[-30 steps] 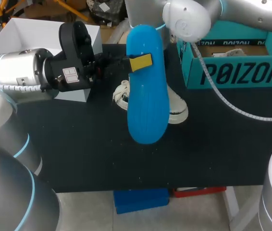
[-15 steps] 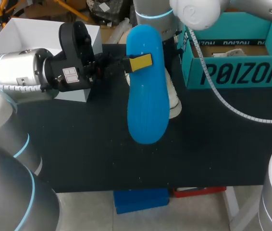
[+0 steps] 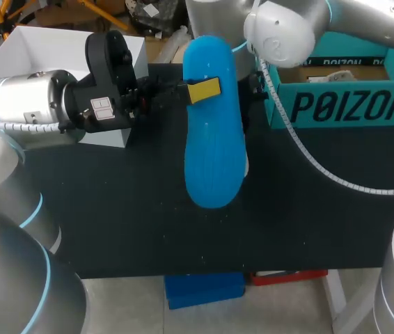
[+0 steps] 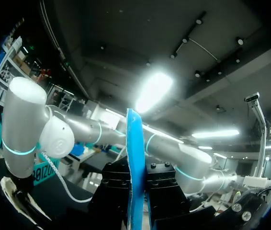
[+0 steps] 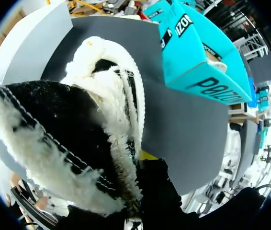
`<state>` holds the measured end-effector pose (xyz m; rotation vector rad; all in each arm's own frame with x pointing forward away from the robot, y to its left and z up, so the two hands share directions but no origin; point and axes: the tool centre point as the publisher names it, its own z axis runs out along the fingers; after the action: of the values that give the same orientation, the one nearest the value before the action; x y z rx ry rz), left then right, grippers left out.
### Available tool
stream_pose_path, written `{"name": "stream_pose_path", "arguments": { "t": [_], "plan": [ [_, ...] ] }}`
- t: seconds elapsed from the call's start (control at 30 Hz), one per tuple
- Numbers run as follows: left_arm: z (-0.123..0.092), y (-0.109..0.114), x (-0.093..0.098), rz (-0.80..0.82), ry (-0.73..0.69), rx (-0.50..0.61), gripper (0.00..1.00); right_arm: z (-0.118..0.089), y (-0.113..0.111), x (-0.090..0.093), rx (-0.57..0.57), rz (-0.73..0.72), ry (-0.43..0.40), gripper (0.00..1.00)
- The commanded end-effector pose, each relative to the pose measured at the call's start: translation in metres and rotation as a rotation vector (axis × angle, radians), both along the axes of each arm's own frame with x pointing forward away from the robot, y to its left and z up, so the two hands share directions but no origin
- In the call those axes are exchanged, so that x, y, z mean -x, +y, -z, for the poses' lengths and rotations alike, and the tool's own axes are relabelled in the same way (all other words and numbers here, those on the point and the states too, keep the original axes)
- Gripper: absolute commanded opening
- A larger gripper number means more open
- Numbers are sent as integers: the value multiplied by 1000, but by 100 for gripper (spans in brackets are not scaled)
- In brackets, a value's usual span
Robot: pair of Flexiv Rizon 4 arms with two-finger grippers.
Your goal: Take the shoe out of the shoebox, open the shoe tongue, remove and reinsert the insole, then place the shoe into the shoebox
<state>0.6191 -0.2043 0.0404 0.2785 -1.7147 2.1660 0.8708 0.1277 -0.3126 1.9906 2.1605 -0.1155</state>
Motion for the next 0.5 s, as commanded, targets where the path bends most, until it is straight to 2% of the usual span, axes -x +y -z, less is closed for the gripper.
{"name": "stream_pose_path", "arguments": {
  "t": [0.03, 0.5],
  "plan": [
    [-1, -3, 3, -9, 3, -2, 0, 17, 6, -3, 3, -9, 4, 0],
    [-1, -3, 3, -9, 3, -2, 0, 62, 7, -6, -24, 52, 16, 0]
  ]
}}
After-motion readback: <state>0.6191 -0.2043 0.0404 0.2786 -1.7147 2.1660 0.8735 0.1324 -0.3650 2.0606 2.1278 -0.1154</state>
